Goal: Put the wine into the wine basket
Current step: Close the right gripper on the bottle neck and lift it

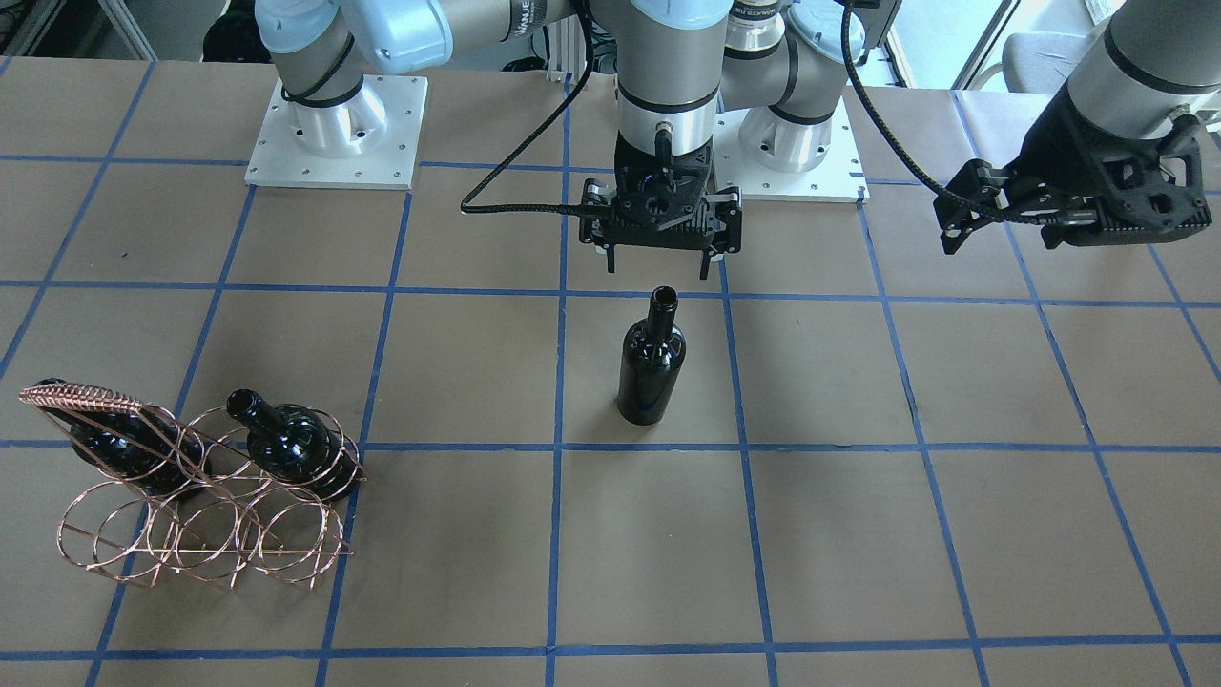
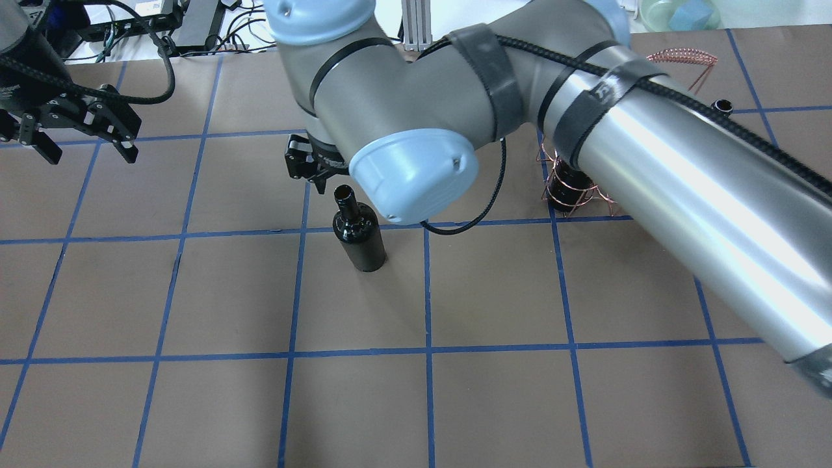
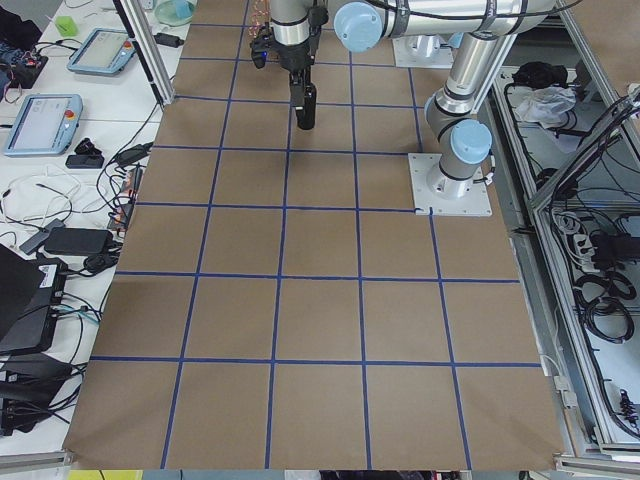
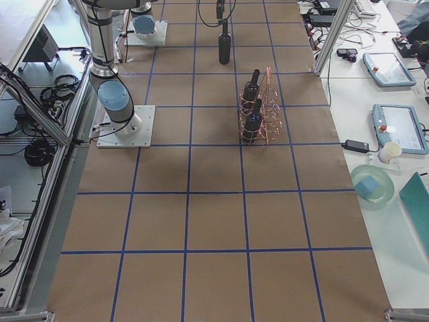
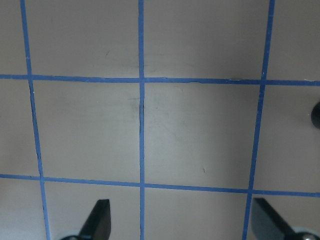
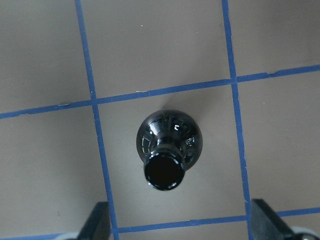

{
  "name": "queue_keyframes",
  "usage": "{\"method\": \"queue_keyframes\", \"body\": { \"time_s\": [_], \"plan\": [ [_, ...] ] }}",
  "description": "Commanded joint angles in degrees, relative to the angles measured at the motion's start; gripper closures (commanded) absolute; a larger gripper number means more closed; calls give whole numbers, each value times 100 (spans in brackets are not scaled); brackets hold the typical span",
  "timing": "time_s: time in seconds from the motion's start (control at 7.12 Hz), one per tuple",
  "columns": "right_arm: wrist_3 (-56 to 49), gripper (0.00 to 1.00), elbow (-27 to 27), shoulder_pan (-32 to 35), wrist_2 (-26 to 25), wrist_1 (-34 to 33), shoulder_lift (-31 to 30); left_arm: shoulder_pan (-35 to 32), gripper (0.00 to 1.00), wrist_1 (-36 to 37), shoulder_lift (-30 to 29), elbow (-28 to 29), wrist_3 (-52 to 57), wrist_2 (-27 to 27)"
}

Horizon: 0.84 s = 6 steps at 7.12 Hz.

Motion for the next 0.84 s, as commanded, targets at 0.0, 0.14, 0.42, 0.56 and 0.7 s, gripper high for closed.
{"method": "queue_keyframes", "body": {
  "time_s": [0.0,0.14,0.42,0.56,0.7],
  "plan": [
    [46,1,63,65,-42,-70,139,31,0,-1,0,0,-1,-34],
    [72,1,64,65,-51,-71,262,31,0,-1,0,0,-1,-43],
    [72,1,37,57,-68,-280,438,39,0,-1,0,0,-1,-43],
    [-67,8,11,4,-86,-299,456,39,0,-9,0,0,-1,-34],
    [-146,9,20,-14,-208,-290,456,39,0,-9,0,0,-1,-34]
  ]
}}
